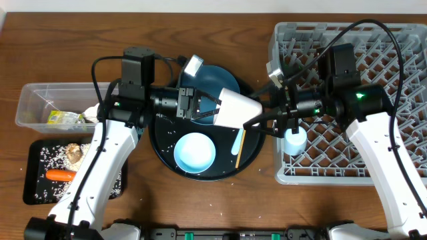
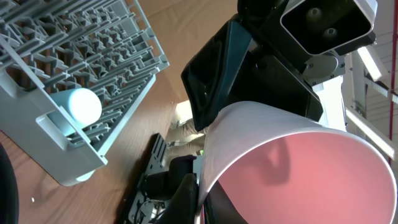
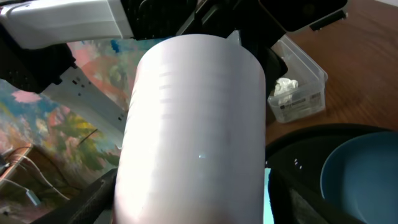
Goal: Sort waste into correct bins and load items into the dishwasher rack
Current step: 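Close the right gripper on the white cup and open the left gripper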
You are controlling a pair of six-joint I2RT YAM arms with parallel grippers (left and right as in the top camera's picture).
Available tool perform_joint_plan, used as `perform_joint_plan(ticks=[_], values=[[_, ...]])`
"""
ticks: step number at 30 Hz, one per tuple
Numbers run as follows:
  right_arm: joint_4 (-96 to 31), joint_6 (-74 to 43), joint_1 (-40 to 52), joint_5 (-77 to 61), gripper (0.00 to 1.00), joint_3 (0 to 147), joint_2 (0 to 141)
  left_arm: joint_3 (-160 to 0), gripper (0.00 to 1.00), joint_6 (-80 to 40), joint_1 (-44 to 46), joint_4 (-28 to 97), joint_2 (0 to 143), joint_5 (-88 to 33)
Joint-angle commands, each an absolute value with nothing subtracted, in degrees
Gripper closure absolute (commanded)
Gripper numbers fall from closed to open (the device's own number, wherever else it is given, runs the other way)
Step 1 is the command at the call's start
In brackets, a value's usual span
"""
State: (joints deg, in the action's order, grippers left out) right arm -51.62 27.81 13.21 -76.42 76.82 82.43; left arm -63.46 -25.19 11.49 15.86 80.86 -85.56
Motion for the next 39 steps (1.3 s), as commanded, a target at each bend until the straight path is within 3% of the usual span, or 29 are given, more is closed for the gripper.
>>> perform_joint_plan(ticks=[1, 12, 15, 17, 20, 23, 24, 27, 33, 35, 37, 39], values=[[-51.9, 28.8, 13.7, -75.7, 0.33, 77.5, 82.2, -63.9, 0.94, -24.0, 11.6, 15.3, 81.0, -86.3], [-51.9, 27.7, 13.7, -75.3, 0.42, 77.5, 82.2, -63.9, 0.94, -24.0, 11.6, 15.3, 81.0, -86.3], [-51.9, 27.5, 13.7, -75.3, 0.56, 77.5, 82.2, -63.9, 0.94, -24.0, 11.6, 15.3, 81.0, -86.3], [-51.9, 26.6, 13.7, -75.3, 0.6, 77.5, 82.2, -63.9, 0.94, -24.0, 11.6, 15.3, 81.0, -86.3], [-51.9, 26.6, 13.7, -75.3, 0.6, 77.5, 82.2, -63.9, 0.94, -24.0, 11.6, 15.3, 81.0, -86.3], [-51.9, 26.6, 13.7, -75.3, 0.51, 77.5, 82.2, -63.9, 0.93, -24.0, 11.6, 15.3, 81.0, -86.3], [-51.9, 26.6, 13.7, -75.3, 0.55, 77.5, 82.2, -63.9, 0.94, -24.0, 11.6, 15.3, 81.0, -86.3], [-51.8, 26.2, 13.7, -75.2, 0.84, 77.5, 82.2, -63.9, 0.93, -24.0, 11.6, 15.3, 81.0, -86.3], [-51.6, 25.7, 13.5, -75.2, 0.84, 77.5, 82.2, -63.9, 0.94, -24.1, 11.5, 15.1, 81.0, -86.3], [-51.6, 25.5, 13.1, -75.2, 0.88, 77.5, 82.2, -63.9, 0.93, -24.0, 11.6, 14.3, 81.0, -86.3], [-51.4, 23.6, 12.6, -74.8, 0.98, 77.5, 82.2, -63.9, 0.93, -24.1, 11.4, 12.9, 81.0, -86.1], [-51.4, 21.4, 11.8, -73.5, 0.99, 77.5, 82.2, -63.9, 0.94, -24.1, 11.0, 12.3, 81.0, -84.0]])
